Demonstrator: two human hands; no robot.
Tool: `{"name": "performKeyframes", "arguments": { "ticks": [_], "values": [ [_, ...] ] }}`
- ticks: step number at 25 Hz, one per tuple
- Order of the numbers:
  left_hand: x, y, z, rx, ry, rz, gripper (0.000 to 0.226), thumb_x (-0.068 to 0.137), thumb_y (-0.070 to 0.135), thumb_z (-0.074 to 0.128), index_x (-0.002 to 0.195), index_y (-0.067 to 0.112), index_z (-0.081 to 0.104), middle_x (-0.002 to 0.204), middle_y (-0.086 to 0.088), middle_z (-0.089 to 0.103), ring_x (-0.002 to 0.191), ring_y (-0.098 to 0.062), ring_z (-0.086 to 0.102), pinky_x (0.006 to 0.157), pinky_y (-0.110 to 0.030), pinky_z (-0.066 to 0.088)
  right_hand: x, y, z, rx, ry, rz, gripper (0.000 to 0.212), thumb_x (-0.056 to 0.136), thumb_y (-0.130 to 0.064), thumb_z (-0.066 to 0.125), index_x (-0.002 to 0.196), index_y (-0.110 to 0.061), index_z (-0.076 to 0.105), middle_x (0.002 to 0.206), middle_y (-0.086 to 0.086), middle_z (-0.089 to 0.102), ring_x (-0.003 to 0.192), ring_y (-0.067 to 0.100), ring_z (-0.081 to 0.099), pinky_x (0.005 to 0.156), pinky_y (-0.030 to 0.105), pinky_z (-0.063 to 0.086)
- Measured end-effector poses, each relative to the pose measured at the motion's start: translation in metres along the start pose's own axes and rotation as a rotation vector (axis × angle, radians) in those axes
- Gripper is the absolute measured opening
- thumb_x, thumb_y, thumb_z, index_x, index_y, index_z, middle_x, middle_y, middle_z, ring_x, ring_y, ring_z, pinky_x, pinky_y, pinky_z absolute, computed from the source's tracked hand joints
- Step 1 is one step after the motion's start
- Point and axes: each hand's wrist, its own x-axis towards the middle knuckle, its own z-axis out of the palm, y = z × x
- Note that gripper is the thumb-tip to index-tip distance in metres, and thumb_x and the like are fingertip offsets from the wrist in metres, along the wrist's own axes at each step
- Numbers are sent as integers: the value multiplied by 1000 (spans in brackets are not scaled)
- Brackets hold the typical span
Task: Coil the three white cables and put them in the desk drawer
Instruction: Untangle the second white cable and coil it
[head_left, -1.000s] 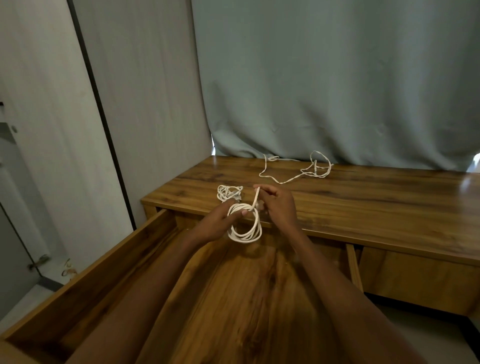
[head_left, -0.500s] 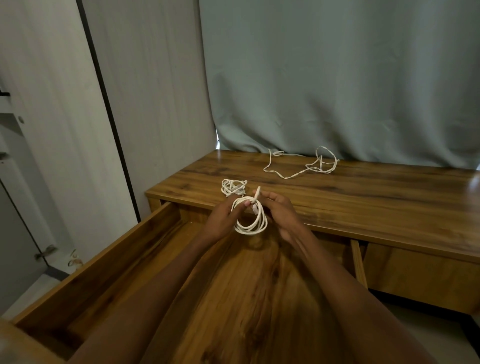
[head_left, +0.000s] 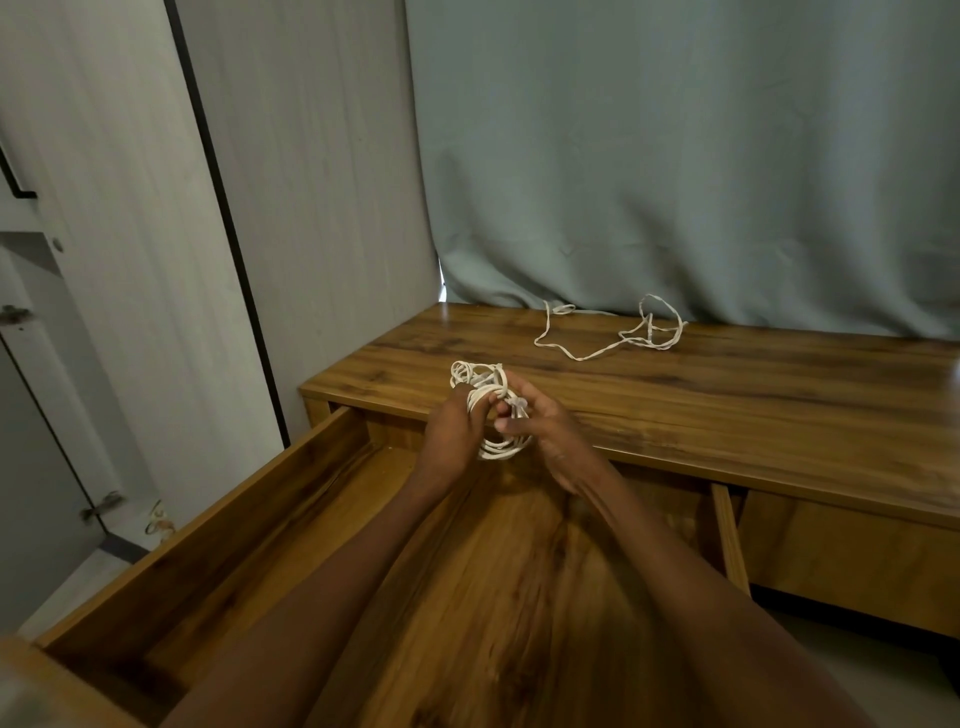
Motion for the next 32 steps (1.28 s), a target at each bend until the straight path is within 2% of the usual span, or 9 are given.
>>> {"name": "performKeyframes", "arguments": {
  "ticks": [3, 6, 8, 10, 13, 19, 24, 28, 32],
  "values": [
    [-3, -4, 4, 18, -24, -2, 30, 103, 29, 52, 122, 8, 62, 103, -7, 73, 88, -17, 67, 61, -8, 39, -2, 12, -4, -713, 193, -196, 36, 96, -42, 62, 130, -32, 66, 110, -8, 76, 101, 10, 70, 89, 41, 57],
    [-5, -9, 10, 46, -62, -43, 31, 103, 32, 49, 122, 11, 61, 108, -6, 73, 95, -19, 68, 69, -17, 41, -8, 16, -13, -1293, 366, -374, 39, 97, -57, 49, 115, -32, 72, 112, -9, 72, 91, 17, 71, 68, 36, 56],
    [-3, -11, 11, 74, -79, -84, 32, 103, 33, 49, 120, 10, 63, 111, -10, 72, 100, -24, 68, 72, -22, 41, -9, 16, -14, -1411, 432, -520, 43, 98, -56, 43, 103, -27, 74, 106, -9, 72, 80, 18, 71, 56, 33, 51],
    [-1, -13, 10, 88, -82, -93, 35, 103, 35, 49, 122, 9, 63, 114, -12, 72, 103, -27, 67, 74, -24, 41, -10, 12, -7, -1338, 510, -558, 42, 100, -52, 40, 96, -22, 69, 90, -5, 70, 67, 21, 68, 51, 34, 49],
    [3, -12, 8, 60, -120, -59, 40, 103, 38, 49, 127, 9, 62, 114, -12, 72, 104, -28, 67, 78, -28, 46, -9, 4, 1, -1087, 603, -420, 36, 105, -48, 38, 98, -20, 61, 72, -6, 65, 61, 18, 62, 54, 32, 43],
    [-9, 1, 8, -59, -206, 153, 31, 102, 35, 53, 122, 14, 62, 109, 3, 70, 98, -8, 65, 83, -30, 53, -6, -14, -9, -391, 766, -213, 39, 106, -48, 40, 94, -19, 63, 69, 5, 69, 59, 24, 69, 53, 37, 57],
    [-12, 9, 2, -94, -234, 240, 26, 98, 29, 61, 122, 19, 56, 108, 10, 68, 97, 2, 65, 83, -16, 51, -7, -25, -17, 94, 631, 131, 32, 108, -34, 44, 104, -8, 61, 61, 6, 65, 40, 13, 59, 38, 21, 44],
    [-16, 8, -2, -98, -214, 307, 24, 98, 24, 61, 122, 22, 58, 106, 13, 67, 97, 3, 64, 83, -15, 50, -4, -22, -17, 192, 521, 351, 29, 106, -26, 49, 94, -8, 66, 56, 0, 65, 39, 6, 55, 38, 17, 45],
    [-18, 8, -3, -86, -200, 397, 35, 97, 22, 64, 131, 25, 59, 122, 17, 60, 114, 5, 56, 97, -15, 43, 0, -14, -15, 203, 478, 409, 27, 103, -21, 55, 106, 0, 70, 60, 2, 67, 43, 10, 59, 45, 21, 51]
  ]
}}
